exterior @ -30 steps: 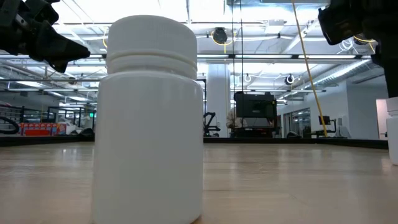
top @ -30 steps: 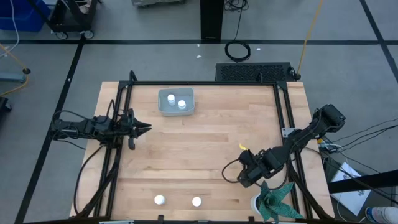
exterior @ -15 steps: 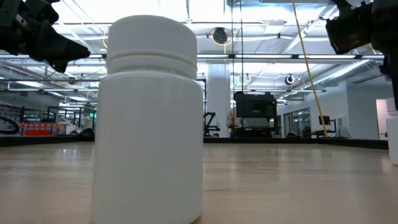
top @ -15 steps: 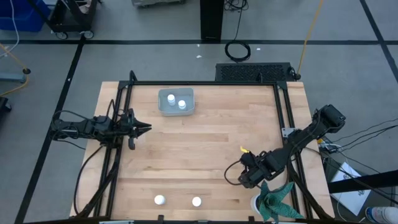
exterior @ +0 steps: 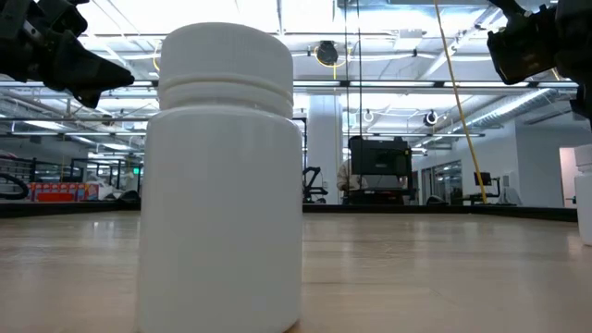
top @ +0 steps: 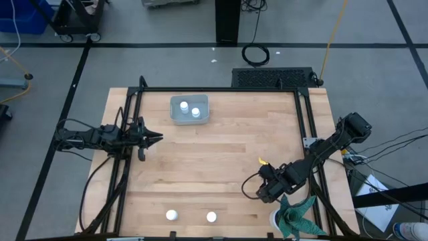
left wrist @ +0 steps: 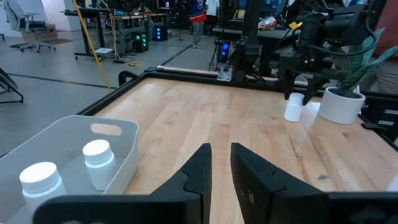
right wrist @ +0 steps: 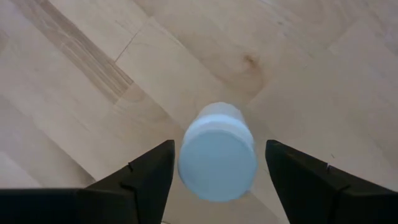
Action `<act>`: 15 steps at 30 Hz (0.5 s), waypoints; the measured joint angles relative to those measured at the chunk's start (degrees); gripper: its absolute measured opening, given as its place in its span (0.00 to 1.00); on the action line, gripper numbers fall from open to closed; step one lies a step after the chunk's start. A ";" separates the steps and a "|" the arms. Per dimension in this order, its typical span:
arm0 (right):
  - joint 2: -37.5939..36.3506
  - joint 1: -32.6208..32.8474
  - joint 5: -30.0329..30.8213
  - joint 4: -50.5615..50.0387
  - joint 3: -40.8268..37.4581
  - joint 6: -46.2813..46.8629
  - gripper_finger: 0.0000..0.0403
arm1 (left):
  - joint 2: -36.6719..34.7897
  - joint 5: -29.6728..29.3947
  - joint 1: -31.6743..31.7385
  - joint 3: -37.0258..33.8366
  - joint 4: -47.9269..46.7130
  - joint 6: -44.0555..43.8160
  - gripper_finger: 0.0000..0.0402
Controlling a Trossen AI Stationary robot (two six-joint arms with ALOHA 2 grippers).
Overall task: Pick and place pill bottles into a basket
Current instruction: Put the white medicine bottle into the gray bin
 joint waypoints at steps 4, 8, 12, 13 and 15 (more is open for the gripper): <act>0.00 0.00 0.00 -0.01 0.00 -0.06 0.54 | -0.02 0.00 0.00 0.00 0.00 0.02 0.17; 0.00 0.00 0.00 -0.01 0.00 -0.03 0.47 | 0.00 0.00 0.00 0.00 0.00 0.02 0.17; -0.11 0.00 0.07 -0.06 0.04 -0.46 0.38 | -0.02 0.00 0.00 0.00 0.00 0.04 0.17; -0.11 0.00 0.19 -0.06 0.04 -0.91 0.38 | 0.00 0.00 0.00 0.00 0.00 0.04 0.17; -0.09 0.00 1.50 -0.05 0.04 -2.22 0.38 | 0.00 0.00 0.00 0.00 -0.02 0.04 0.17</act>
